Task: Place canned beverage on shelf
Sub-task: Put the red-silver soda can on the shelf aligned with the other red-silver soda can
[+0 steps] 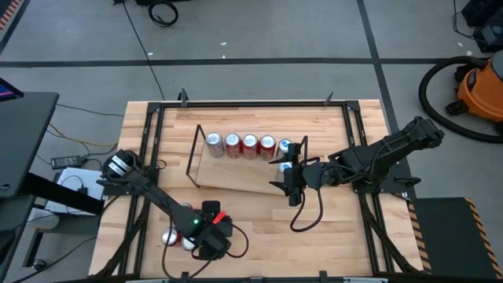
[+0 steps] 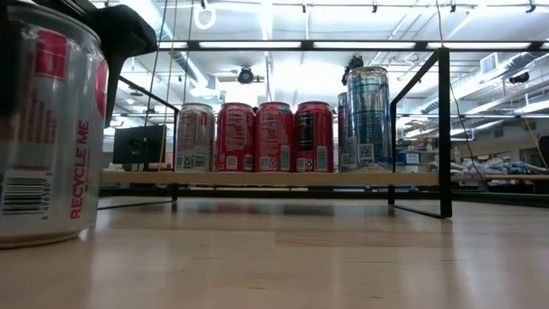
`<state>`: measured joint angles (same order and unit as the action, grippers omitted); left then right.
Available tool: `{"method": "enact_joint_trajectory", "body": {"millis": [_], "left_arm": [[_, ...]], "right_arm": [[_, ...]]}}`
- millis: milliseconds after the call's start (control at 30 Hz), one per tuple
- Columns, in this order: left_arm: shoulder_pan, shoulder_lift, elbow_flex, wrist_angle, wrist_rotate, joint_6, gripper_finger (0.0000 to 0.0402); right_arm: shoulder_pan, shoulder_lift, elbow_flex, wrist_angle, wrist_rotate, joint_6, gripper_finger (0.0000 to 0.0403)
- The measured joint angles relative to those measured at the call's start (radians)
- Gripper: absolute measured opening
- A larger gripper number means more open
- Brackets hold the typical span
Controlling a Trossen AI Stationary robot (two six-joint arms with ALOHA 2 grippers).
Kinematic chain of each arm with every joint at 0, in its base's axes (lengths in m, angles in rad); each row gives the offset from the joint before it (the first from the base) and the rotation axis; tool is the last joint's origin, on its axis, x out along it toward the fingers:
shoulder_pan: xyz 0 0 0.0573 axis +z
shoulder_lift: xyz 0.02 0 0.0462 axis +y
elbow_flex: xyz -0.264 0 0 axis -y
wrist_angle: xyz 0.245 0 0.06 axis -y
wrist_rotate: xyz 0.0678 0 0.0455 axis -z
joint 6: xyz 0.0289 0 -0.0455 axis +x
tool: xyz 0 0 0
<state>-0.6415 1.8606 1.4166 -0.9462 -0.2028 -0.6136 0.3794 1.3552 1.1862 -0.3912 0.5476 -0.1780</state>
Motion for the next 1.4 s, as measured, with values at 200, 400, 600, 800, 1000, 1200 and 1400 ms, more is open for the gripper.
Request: {"method": "enact_joint_trajectory", "body": {"millis": [200, 400, 600, 800, 1000, 1200, 1400], "left_arm": [[0.032, -0.004, 0.002, -0.059, 0.042, 0.000, 0.0304], [0.053, -0.001, 0.056, -0.190, 0.058, 0.060, 0.0308], [0.078, -0.002, 0.173, -0.374, 0.013, 0.154, 0.0309], [0.110, -0.029, 0.214, -0.465, -0.064, 0.205, 0.0309], [0.183, -0.103, 0.208, -0.447, -0.118, 0.257, 0.0309], [0.292, -0.172, 0.128, -0.350, -0.135, 0.352, 0.0309], [0.398, -0.269, -0.039, -0.265, -0.098, 0.442, 0.0309]], "right_arm": [[0.000, 0.000, 0.000, 0.000, 0.000, 0.000, 0.0297], [0.000, 0.000, 0.000, -0.001, 0.000, -0.001, 0.0297], [0.000, 0.000, 0.000, -0.007, 0.000, -0.002, 0.0297], [0.000, 0.000, 0.000, -0.017, 0.000, -0.002, 0.0297], [0.000, 0.000, 0.000, -0.024, 0.000, -0.001, 0.0297], [0.000, 0.000, 0.000, -0.028, 0.001, 0.000, 0.0297], [0.000, 0.000, -0.019, -0.036, 0.001, -0.003, 0.0297]]}}
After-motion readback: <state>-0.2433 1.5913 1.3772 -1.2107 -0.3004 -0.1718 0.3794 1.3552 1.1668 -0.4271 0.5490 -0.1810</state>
